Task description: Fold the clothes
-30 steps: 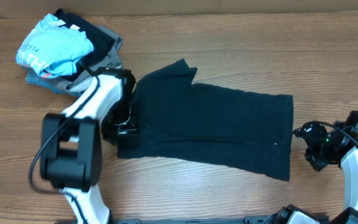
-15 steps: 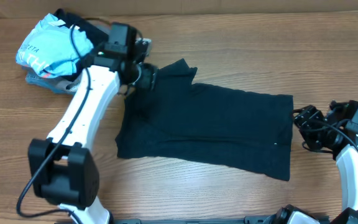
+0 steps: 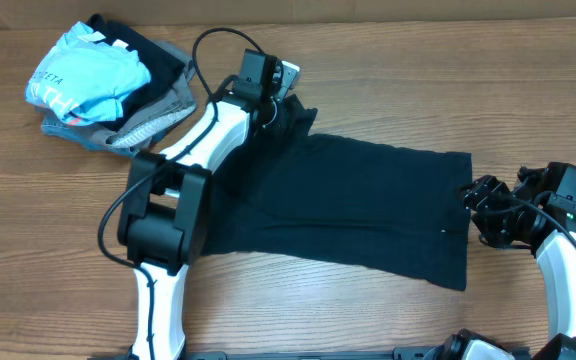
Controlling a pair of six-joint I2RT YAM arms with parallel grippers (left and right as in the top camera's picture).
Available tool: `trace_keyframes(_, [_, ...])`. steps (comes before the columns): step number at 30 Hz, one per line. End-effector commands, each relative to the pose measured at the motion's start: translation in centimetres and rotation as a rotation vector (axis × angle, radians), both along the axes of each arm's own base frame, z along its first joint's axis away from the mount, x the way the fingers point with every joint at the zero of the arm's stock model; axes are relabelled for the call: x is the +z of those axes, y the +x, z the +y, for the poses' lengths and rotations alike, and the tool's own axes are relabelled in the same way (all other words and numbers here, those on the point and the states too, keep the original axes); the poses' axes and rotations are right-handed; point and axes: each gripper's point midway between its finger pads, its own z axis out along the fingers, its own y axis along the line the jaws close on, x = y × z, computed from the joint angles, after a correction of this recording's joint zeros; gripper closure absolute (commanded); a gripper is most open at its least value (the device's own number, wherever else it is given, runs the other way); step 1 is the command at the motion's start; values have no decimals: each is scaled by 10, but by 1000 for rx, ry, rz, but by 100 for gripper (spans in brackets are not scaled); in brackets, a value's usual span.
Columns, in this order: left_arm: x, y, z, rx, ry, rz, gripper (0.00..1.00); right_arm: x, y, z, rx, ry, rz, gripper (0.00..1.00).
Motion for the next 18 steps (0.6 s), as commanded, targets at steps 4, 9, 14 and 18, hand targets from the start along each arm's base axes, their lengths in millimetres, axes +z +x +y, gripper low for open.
trace_keyframes(4, [-16, 19, -5, 13, -7, -43, 44, -2, -4, -6, -8, -40, 35, 27])
trace_keyframes(9, [-35, 17, -4, 23, -4, -12, 50, -3, -6, -5, -8, -37, 43, 27])
trace_keyframes(14, [-38, 16, -4, 42, -16, 3, 78, -3, -5, -5, -7, -38, 41, 27])
trace_keyframes(18, [-23, 19, -1, 68, -34, 6, 96, 1, 3, -9, -9, -56, 1, 27])
